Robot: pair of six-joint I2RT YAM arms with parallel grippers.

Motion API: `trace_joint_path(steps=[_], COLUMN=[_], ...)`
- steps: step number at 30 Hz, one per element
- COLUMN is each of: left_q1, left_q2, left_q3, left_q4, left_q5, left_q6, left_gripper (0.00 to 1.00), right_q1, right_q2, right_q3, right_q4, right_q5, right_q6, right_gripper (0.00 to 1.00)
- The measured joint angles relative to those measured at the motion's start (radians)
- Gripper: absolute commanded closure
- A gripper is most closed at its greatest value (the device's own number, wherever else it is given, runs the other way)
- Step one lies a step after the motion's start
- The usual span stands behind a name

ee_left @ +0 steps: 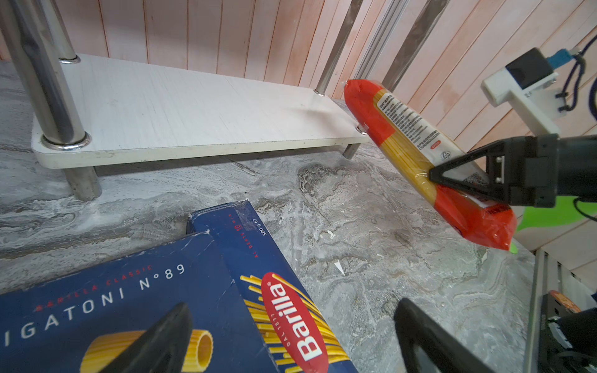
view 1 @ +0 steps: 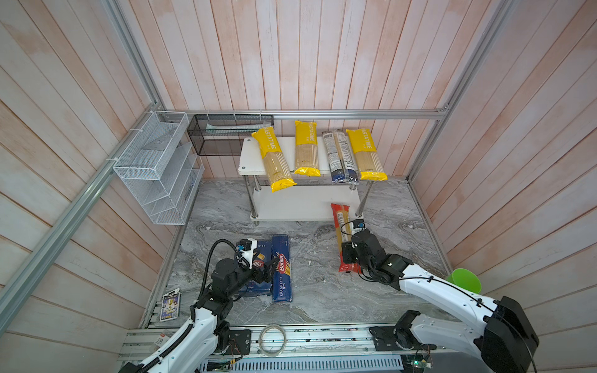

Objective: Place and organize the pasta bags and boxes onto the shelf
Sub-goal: 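Carry the red-yellow bag upright toward the shelf's lower tier with the right gripper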

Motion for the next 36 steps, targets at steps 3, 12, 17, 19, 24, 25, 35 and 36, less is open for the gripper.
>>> trace_joint_path(steps=[3, 12, 17, 19, 24, 25, 35, 36], left_q1=[0.000, -0.002, -0.002, -0.002, -0.002, -0.002, -0.002, -0.002], left_q2=[0.004, 0.005, 0.005, 0.005, 0.006, 0.008, 0.014, 0.014], left_q3=[0.002, 0.004, 0.004, 0.004, 0.004, 0.004, 0.005, 0.005], left_q4=[0.000, 0.000, 0.000, 0.000, 0.000, 0.001, 0.001, 0.001], left_q5=[0.000, 0.000, 0.000, 0.000, 0.000, 0.000, 0.000, 0.000], left_q6=[0.001, 0.001, 0.001, 0.001, 0.004, 0.004, 0.005, 0.005], left_gripper=[0.00, 0.00, 0.00, 0.01, 0.00, 0.00, 0.00, 0.01], right_q1=[-0.056, -0.148, -0.201, -0.221, -0.248, -0.249, -0.262, -0.264], right_q2=[0.028, 0.127, 0.171, 0.189, 0.246, 0.258, 0.389, 0.400], right_q3=[0.021, 0.136, 0.156, 0.157, 0.166, 0.170, 0.254, 0.256], right_q4=[0.005, 0.036, 0.089, 0.106, 0.147, 0.153, 0.225, 0.237], right_q5=[-0.037, -0.111, -0.158, -0.169, -0.188, -0.192, -0.208, -0.209], right_q6=[-0.021, -0.098, -0.115, -0.115, -0.115, -0.115, -0.119, -0.118], right_gripper=[0.93, 0.93, 0.93, 0.93, 0.93, 0.93, 0.93, 0.93])
